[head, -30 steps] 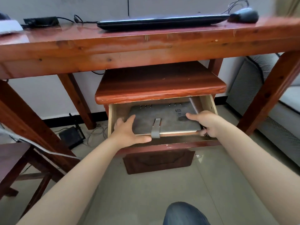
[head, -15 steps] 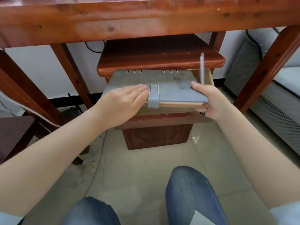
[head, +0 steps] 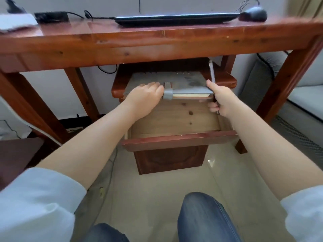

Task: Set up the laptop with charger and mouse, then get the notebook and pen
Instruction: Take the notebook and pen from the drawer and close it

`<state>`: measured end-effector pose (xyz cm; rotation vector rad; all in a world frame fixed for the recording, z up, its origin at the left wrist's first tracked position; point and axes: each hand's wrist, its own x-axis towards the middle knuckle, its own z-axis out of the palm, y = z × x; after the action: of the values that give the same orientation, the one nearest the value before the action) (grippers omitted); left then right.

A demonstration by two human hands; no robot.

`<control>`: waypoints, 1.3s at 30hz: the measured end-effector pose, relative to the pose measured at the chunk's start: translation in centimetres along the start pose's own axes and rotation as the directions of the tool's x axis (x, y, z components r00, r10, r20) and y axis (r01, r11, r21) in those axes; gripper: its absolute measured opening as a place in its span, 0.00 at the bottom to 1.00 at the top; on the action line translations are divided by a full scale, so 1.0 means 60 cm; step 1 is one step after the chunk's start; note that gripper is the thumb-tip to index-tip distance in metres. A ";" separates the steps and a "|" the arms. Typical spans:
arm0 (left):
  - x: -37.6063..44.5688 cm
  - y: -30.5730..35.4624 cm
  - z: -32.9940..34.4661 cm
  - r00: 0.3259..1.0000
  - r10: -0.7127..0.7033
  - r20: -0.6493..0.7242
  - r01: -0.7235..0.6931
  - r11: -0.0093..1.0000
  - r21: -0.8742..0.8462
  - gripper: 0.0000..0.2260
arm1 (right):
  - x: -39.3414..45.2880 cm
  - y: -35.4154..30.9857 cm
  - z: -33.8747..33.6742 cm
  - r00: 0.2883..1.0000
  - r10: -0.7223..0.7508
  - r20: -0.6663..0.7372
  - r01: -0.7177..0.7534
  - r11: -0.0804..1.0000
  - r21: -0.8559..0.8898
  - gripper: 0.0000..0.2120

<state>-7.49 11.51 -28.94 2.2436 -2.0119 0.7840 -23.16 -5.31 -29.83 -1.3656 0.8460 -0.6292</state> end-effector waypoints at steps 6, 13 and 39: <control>0.063 -0.006 0.050 0.974 -0.119 0.193 0.115 0.993 0.034 0.21 | -0.053 0.137 -0.056 0.945 -0.192 -0.266 -0.019 0.778 -0.628 0.21; 0.063 -0.021 0.063 0.980 -0.097 0.171 0.098 0.995 0.001 0.21 | -0.120 0.290 -0.019 0.847 -0.532 -0.014 0.279 0.467 -0.839 0.15; 0.119 -0.082 0.017 0.985 -0.145 0.092 0.125 0.973 0.195 0.13 | 0.114 0.183 0.115 0.908 -0.319 0.273 0.352 0.224 -0.909 0.28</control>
<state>-2.26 5.35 -25.62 2.5461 -1.8718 0.8949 -14.58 -5.49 -41.74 -2.7573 0.9296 -0.3831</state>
